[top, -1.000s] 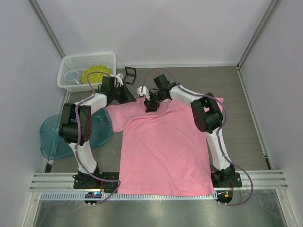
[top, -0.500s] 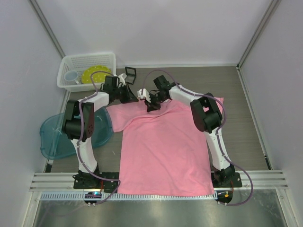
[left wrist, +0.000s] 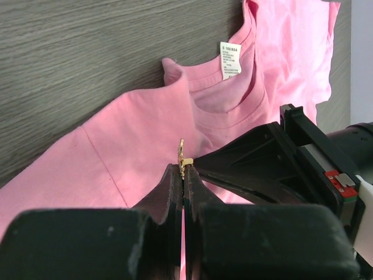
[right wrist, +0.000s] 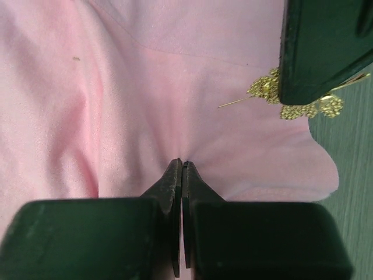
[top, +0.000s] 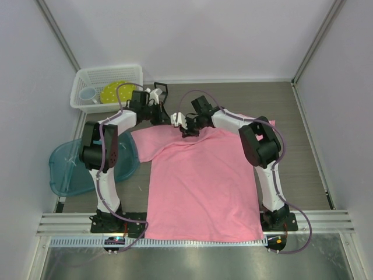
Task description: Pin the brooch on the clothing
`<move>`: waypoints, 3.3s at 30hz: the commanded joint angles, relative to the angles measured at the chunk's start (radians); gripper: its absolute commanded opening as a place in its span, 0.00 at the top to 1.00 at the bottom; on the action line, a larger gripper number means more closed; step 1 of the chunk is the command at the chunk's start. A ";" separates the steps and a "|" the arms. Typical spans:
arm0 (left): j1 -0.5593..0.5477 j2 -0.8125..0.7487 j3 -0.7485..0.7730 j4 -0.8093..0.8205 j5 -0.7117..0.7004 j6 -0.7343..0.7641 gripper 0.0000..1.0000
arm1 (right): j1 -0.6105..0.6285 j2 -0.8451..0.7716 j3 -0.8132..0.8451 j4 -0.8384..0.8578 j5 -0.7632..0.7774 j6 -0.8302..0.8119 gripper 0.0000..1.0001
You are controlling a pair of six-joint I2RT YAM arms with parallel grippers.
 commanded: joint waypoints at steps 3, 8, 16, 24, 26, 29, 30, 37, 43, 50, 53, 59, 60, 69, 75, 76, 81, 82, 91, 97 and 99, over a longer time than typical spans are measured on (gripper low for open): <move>-0.019 0.004 0.028 -0.028 0.046 0.074 1.00 | 0.019 -0.113 -0.036 0.085 -0.006 -0.008 0.99; -0.019 0.008 0.025 -0.005 0.070 0.054 1.00 | 0.031 -0.143 -0.060 0.097 -0.001 -0.039 0.99; -0.020 0.011 0.020 0.021 0.081 0.043 1.00 | 0.045 -0.194 -0.132 0.134 0.024 -0.106 0.99; -0.027 0.017 0.022 0.012 0.084 0.051 0.99 | 0.057 -0.214 -0.175 0.177 0.050 -0.126 0.99; -0.031 0.019 0.022 0.014 0.084 0.051 0.99 | 0.060 -0.219 -0.181 0.188 0.053 -0.128 0.99; -0.036 0.019 0.022 0.009 0.084 0.052 0.99 | 0.062 -0.222 -0.189 0.200 0.060 -0.128 0.99; -0.037 0.020 0.022 0.012 0.084 0.052 0.99 | 0.062 -0.223 -0.191 0.202 0.060 -0.128 0.99; -0.050 0.023 0.018 0.009 0.084 0.057 0.99 | 0.065 -0.223 -0.195 0.215 0.068 -0.129 0.99; -0.054 0.023 0.014 0.008 0.072 0.060 0.98 | 0.068 -0.225 -0.200 0.223 0.071 -0.132 0.99; -0.054 0.019 0.015 -0.005 0.056 0.075 0.98 | 0.068 -0.228 -0.209 0.223 0.071 -0.141 0.99; -0.054 0.014 0.006 -0.006 0.053 0.084 0.98 | 0.068 -0.228 -0.212 0.226 0.074 -0.144 0.99; -0.056 0.005 0.000 -0.008 0.058 0.092 0.98 | 0.068 -0.229 -0.215 0.228 0.080 -0.158 0.99; -0.057 0.005 0.002 -0.008 0.061 0.093 0.98 | 0.068 -0.229 -0.215 0.228 0.079 -0.160 0.99; -0.079 0.000 -0.006 -0.009 0.075 0.095 0.98 | 0.068 -0.222 -0.214 0.229 0.086 -0.174 0.99; -0.079 -0.004 -0.005 -0.034 0.081 0.104 0.98 | 0.068 -0.219 -0.217 0.243 0.097 -0.180 0.99; -0.079 -0.006 -0.006 -0.037 0.079 0.104 0.98 | 0.068 -0.219 -0.218 0.245 0.099 -0.180 0.99; -0.077 -0.012 -0.012 -0.051 0.064 0.103 0.99 | 0.066 -0.223 -0.226 0.261 0.109 -0.183 0.99; -0.074 -0.012 -0.012 -0.054 0.064 0.104 0.99 | 0.066 -0.223 -0.226 0.263 0.113 -0.181 0.99; -0.068 -0.020 -0.026 -0.060 0.047 0.104 0.99 | 0.063 -0.231 -0.231 0.288 0.119 -0.172 0.99; -0.056 -0.018 -0.038 -0.058 0.049 0.093 0.99 | 0.063 -0.234 -0.235 0.291 0.123 -0.171 0.99; -0.054 -0.015 -0.035 -0.066 0.061 0.101 0.99 | 0.062 -0.234 -0.237 0.294 0.125 -0.168 0.99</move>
